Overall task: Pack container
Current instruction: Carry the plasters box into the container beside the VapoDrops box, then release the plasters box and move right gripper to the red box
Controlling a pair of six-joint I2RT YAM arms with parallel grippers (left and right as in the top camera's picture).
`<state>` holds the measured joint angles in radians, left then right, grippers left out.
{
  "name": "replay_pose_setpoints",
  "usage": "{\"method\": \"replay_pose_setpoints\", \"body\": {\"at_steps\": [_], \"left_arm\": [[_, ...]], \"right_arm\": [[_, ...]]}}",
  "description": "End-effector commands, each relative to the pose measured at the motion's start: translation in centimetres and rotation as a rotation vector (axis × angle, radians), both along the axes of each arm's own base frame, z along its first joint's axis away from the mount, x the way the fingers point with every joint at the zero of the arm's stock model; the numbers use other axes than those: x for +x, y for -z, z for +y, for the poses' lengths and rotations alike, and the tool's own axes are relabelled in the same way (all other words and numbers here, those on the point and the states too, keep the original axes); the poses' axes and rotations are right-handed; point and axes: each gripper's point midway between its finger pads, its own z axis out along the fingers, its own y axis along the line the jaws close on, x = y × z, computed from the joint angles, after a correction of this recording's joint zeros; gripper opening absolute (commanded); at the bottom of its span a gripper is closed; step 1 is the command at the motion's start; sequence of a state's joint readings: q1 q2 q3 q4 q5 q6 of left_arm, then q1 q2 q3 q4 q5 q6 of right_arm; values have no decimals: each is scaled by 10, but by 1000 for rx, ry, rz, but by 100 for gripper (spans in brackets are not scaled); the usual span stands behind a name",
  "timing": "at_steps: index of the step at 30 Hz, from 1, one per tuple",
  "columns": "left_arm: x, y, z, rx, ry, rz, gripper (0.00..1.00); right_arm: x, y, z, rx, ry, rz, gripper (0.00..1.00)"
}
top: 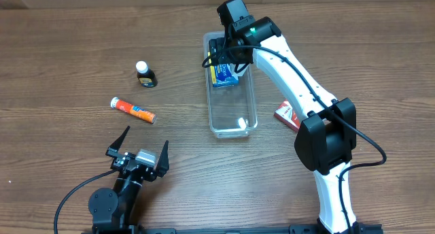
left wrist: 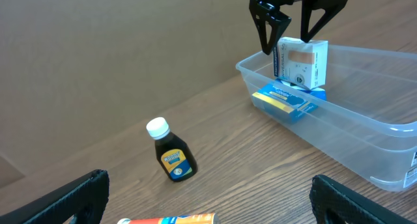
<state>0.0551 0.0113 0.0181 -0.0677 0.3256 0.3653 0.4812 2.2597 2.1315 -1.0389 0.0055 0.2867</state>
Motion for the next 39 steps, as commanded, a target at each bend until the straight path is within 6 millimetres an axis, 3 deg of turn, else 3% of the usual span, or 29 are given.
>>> {"method": "replay_pose_setpoints", "body": {"at_steps": [1, 21, 25, 27, 32, 34, 36, 39], "left_arm": [[0, 0, 3, -13, -12, 1, 100], [0, 0, 3, -13, -12, 1, 100], [0, 0, 2, -13, -12, 1, 100], [0, 0, 3, -13, -12, 1, 100], [0, 0, 3, -13, -12, 1, 100], [0, 0, 3, -13, -12, 1, 100], [0, 0, 3, -13, -12, 1, 100], [0, 0, 3, -13, -12, 1, 100]], "right_arm": [[3, 4, 11, 29, -26, 6, 85], [-27, -2, 81, 81, -193, -28, 85], [-25, -6, 81, 86, -190, -40, 85], [-19, -17, 77, 93, -177, -53, 85], [-9, -63, 43, 89, -105, -61, 94], [-6, -83, 9, 91, -2, -29, 100], [-8, -95, -38, 96, 148, 37, 100], [-16, -90, -113, 106, 440, 180, 100]]}}
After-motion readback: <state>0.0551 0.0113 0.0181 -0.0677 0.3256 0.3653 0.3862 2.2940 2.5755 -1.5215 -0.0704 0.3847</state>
